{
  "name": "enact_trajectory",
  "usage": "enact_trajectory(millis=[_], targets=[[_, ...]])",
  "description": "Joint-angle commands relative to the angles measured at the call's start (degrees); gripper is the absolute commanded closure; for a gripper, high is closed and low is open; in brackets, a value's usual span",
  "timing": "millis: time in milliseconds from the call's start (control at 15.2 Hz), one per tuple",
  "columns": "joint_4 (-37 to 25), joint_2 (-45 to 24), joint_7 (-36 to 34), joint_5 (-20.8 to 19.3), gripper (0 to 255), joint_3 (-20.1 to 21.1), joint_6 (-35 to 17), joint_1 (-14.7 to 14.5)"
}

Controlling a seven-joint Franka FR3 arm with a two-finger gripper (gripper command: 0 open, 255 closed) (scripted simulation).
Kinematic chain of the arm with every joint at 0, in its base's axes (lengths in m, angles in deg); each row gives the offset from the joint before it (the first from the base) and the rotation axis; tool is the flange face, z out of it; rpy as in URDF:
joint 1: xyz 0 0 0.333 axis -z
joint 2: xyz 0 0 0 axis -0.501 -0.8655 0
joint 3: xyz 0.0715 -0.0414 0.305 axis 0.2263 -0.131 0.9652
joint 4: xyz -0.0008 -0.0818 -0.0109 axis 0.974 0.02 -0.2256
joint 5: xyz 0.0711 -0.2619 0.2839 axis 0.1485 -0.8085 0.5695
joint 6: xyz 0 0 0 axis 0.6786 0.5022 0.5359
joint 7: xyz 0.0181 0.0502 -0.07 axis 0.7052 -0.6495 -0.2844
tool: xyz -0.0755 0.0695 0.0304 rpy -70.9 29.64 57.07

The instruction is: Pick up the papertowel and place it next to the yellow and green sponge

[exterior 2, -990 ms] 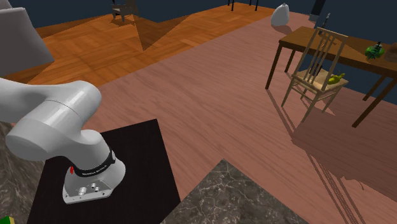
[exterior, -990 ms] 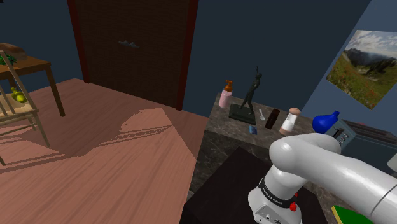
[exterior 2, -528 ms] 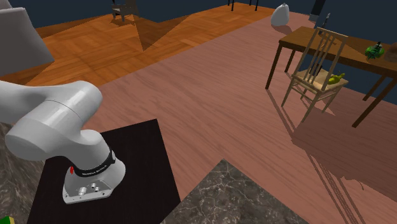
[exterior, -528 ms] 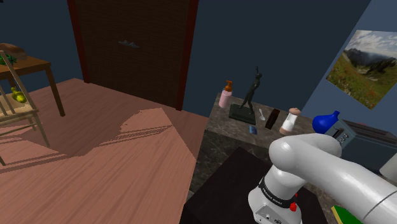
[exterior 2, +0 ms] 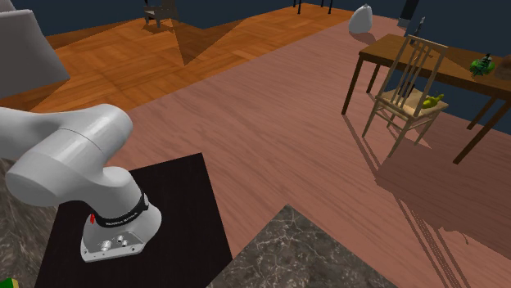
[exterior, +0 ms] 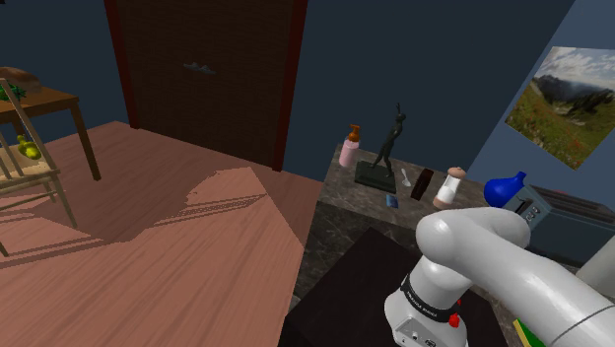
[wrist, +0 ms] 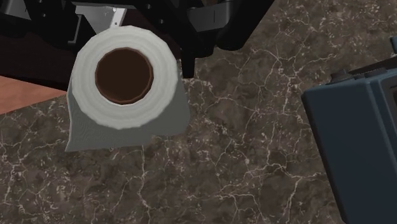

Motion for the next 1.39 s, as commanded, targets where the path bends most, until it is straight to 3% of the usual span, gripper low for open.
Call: enact_trajectory(millis=[0, 1320], targets=[[1.7, 1.2, -0.4, -0.7, 255, -0.9, -0.6, 0.4], [15.7, 12.2, -0.7, -11.0, 255, -11.9, -4.7, 6.5]])
